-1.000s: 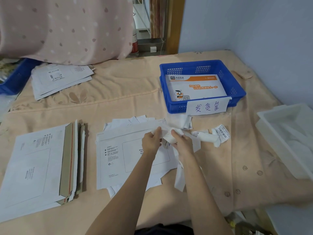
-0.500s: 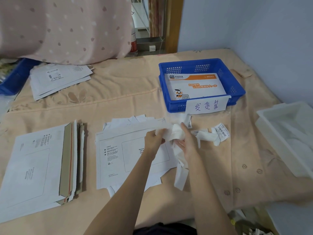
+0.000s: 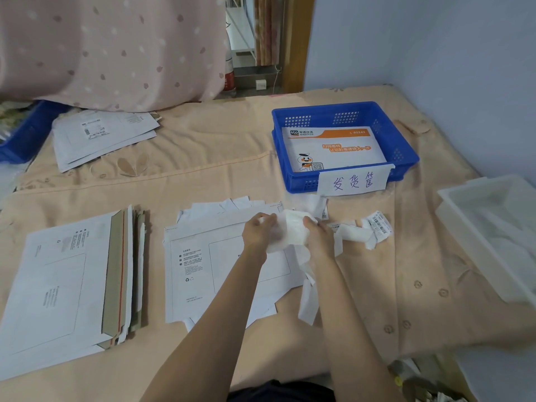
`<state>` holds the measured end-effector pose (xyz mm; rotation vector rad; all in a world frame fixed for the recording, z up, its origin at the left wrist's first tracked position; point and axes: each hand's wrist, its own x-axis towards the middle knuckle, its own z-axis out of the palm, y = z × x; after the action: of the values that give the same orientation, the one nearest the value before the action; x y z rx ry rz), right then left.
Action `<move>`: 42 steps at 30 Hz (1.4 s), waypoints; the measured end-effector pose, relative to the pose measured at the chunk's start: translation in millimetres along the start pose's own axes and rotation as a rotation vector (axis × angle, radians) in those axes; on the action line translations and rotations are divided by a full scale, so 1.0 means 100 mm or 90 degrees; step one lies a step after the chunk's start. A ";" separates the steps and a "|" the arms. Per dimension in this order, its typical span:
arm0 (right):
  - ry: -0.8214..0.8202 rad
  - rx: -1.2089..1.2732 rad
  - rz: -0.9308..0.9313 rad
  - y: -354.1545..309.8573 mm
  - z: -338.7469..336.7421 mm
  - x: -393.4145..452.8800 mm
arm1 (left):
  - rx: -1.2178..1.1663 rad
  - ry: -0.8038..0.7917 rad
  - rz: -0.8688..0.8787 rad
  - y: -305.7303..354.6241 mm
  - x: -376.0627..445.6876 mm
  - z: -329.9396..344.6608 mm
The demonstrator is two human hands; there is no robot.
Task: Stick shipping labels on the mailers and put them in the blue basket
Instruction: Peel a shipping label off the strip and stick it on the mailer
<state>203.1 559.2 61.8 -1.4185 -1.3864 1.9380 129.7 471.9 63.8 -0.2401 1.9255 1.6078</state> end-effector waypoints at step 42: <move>-0.241 0.229 0.142 -0.01 -0.08 -0.12 | -0.064 -0.065 -0.015 -0.02 -0.02 -0.17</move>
<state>214.4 554.8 68.6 -1.1138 -0.9738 2.5484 126.0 454.8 64.5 -0.2176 1.7620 1.6709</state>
